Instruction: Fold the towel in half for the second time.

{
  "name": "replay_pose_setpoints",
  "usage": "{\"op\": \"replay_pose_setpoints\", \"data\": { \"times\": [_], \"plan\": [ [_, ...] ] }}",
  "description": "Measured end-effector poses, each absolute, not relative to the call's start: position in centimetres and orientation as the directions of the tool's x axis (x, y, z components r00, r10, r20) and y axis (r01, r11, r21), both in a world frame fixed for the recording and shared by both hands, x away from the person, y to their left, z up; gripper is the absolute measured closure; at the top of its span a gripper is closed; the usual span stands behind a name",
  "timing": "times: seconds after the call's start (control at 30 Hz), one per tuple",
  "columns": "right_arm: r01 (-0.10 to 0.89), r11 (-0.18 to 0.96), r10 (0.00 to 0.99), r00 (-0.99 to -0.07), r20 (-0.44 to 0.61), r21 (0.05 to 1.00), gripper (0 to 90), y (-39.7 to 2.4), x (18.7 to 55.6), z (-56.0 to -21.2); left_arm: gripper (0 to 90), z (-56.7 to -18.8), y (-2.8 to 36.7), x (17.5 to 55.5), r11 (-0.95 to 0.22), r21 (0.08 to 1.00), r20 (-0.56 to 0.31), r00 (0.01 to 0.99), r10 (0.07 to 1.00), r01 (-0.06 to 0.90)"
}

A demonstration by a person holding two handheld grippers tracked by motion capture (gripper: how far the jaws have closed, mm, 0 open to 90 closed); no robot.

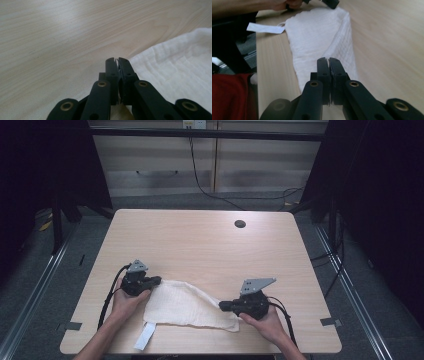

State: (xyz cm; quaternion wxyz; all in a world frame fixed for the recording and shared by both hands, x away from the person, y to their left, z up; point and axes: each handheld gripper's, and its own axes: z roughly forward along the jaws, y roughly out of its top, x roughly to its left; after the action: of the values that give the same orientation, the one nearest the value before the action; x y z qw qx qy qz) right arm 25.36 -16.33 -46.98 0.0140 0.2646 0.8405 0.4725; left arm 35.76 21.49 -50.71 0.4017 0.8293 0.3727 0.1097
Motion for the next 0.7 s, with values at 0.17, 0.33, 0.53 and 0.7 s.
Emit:
{"op": "replay_pose_setpoints", "data": {
  "times": [0.17, 0.33, 0.53, 0.7],
  "plan": [
    [0.449, 0.457, 0.427, -0.868, 0.253, 0.767, 87.8, -15.5, 24.7, -48.3, 87.3, -50.8, 21.4, 35.9, -0.382, 0.754, -0.129, 0.691, 0.712, 0.534],
    [0.464, 0.499, 0.413, -0.870, 0.270, 0.732, 87.7, -14.8, 24.7, -49.2, 87.2, -50.8, 21.4, 35.9, -0.373, 0.751, -0.140, 0.683, 0.717, 0.545],
    [0.494, 0.502, 0.392, -0.862, 0.322, 0.710, 87.8, -15.1, 25.0, -49.5, 87.3, -50.8, 21.5, 36.0, -0.373, 0.749, -0.145, 0.685, 0.714, 0.548],
    [0.493, 0.532, 0.366, -0.867, 0.337, 0.689, 87.8, -14.7, 24.9, -49.8, 87.2, -50.8, 21.5, 36.0, -0.378, 0.748, -0.140, 0.686, 0.713, 0.546]
  ]
}}
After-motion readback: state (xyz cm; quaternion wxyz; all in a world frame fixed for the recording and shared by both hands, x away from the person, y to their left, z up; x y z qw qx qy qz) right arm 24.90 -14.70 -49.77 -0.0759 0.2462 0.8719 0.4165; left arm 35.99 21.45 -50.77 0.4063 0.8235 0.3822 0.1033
